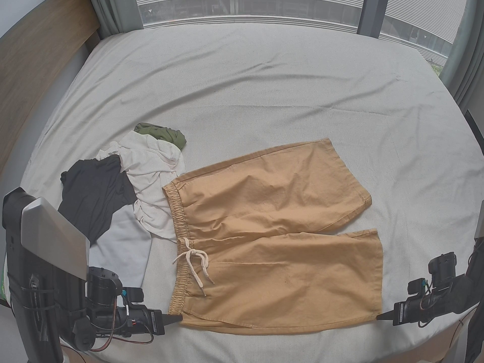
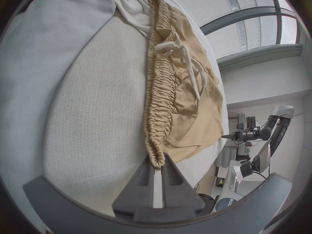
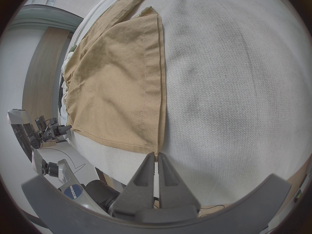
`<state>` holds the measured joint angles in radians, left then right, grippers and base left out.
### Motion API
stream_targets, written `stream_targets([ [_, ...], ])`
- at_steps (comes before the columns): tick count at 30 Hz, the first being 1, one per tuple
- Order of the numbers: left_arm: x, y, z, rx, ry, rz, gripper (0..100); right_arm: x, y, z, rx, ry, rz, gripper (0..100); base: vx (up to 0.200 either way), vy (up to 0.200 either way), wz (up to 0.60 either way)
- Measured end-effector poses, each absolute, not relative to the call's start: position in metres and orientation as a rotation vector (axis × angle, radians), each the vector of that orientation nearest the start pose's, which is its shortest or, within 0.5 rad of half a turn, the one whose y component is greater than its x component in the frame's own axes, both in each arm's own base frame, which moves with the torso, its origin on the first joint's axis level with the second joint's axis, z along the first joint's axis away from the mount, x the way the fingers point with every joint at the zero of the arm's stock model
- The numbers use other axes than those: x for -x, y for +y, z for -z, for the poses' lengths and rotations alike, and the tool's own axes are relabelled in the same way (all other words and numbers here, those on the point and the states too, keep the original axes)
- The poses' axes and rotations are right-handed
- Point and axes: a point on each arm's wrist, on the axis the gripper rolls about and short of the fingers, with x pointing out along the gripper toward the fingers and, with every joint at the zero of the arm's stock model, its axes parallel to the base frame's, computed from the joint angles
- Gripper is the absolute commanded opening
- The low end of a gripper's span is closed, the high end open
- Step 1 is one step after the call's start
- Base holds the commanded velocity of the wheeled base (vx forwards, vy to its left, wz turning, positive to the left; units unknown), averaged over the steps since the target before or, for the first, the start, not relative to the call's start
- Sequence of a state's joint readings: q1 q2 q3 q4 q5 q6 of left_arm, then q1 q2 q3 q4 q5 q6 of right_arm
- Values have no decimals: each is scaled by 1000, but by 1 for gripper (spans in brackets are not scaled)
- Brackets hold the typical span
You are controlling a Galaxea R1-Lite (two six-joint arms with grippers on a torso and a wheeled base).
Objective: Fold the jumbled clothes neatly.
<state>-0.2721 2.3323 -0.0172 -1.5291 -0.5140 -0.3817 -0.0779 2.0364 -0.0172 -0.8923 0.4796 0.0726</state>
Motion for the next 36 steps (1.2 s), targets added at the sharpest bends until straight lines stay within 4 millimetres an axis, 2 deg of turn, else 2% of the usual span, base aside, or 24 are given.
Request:
stream_targets([
  [8, -205, -71, 31, 434, 915, 591, 100, -173, -2, 10, -372, 1074, -324, 100, 0, 0, 0],
  [17, -209, -63, 17, 434, 837, 561, 100, -191, -7, -8, -335, 829, -328, 100, 0, 0, 0],
  [22, -211, -59, -5, 436, 730, 568, 100, -206, -10, -26, -279, 601, -337, 100, 0, 0, 0],
  [26, -210, -56, -24, 427, 646, 603, 100, -218, -12, -33, -256, 511, -341, 100, 0, 0, 0],
  [31, -207, -54, -42, 410, 565, 689, 100, -241, -14, -32, -241, 462, -351, 100, 0, 0, 0],
  [36, -205, -48, -52, 404, 514, 705, 100, -268, -15, -23, -232, 428, -360, 100, 0, 0, 0],
])
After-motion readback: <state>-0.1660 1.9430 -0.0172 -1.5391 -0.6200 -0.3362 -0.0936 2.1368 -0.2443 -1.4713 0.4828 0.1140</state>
